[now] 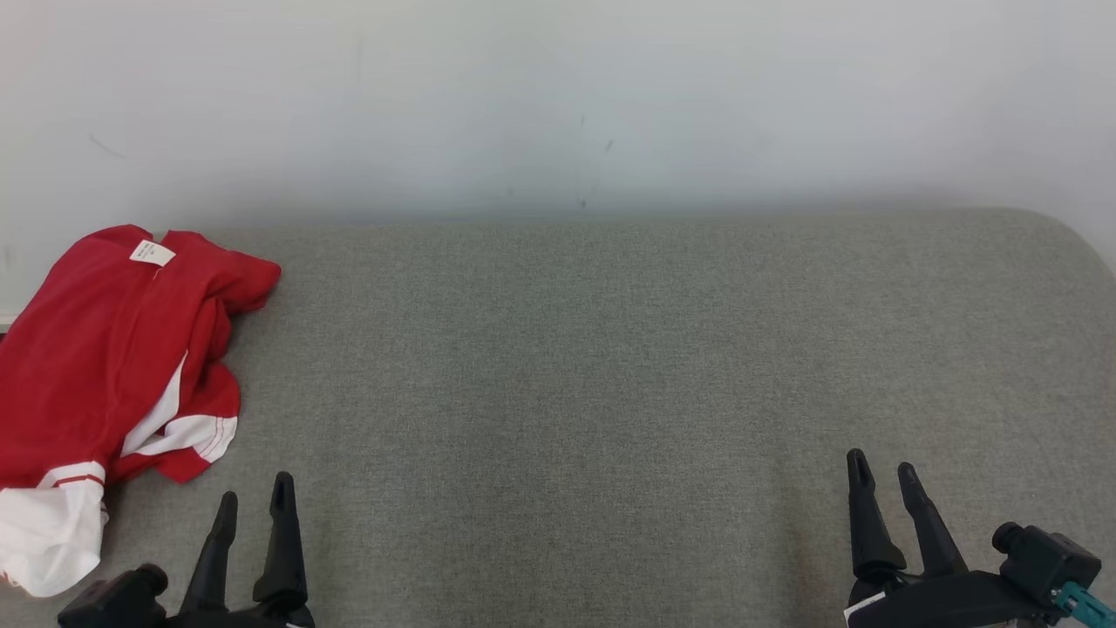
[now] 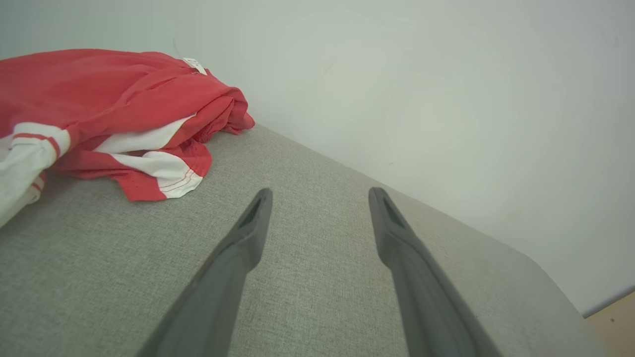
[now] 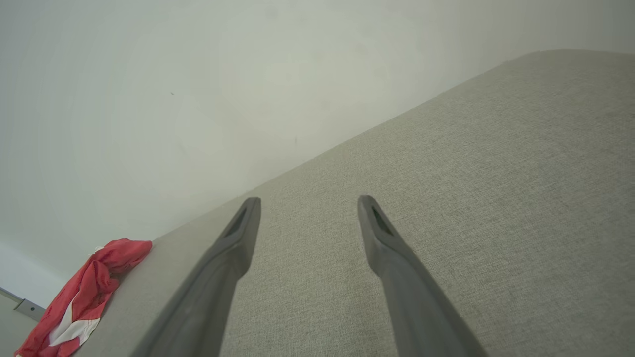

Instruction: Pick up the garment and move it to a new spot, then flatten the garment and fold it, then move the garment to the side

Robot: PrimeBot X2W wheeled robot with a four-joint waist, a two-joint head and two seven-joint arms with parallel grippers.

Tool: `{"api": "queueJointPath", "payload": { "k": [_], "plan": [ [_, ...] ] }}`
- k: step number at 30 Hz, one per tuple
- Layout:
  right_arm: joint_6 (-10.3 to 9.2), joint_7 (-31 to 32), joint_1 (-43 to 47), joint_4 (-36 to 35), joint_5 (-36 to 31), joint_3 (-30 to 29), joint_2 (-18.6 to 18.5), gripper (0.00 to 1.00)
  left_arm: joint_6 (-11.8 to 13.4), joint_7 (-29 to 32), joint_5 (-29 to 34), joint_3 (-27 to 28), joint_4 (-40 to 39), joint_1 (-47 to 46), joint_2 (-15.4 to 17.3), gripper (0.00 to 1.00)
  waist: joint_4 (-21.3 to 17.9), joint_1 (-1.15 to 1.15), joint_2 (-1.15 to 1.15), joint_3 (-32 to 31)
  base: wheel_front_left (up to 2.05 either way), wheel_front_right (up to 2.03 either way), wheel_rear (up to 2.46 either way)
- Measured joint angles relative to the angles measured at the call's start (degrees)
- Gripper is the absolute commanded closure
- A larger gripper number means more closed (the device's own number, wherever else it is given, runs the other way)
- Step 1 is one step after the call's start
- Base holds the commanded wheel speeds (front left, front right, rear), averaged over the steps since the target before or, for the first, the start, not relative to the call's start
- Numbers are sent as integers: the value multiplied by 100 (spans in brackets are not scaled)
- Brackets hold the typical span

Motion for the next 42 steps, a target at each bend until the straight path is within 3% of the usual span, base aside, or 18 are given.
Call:
{"api": "queueJointPath", "payload": {
  "k": [17,42],
  "plan": [
    [0,-247,108,-99,-1131,36,-2,0,-38,-253,847,-149,-45,110,138,0,1,0,0,-52,0,0,0],
    [0,-525,216,-203,-2229,8,-8,0,-47,-556,1822,-196,-45,170,234,0,1,0,0,-92,0,0,0]
  ]
}}
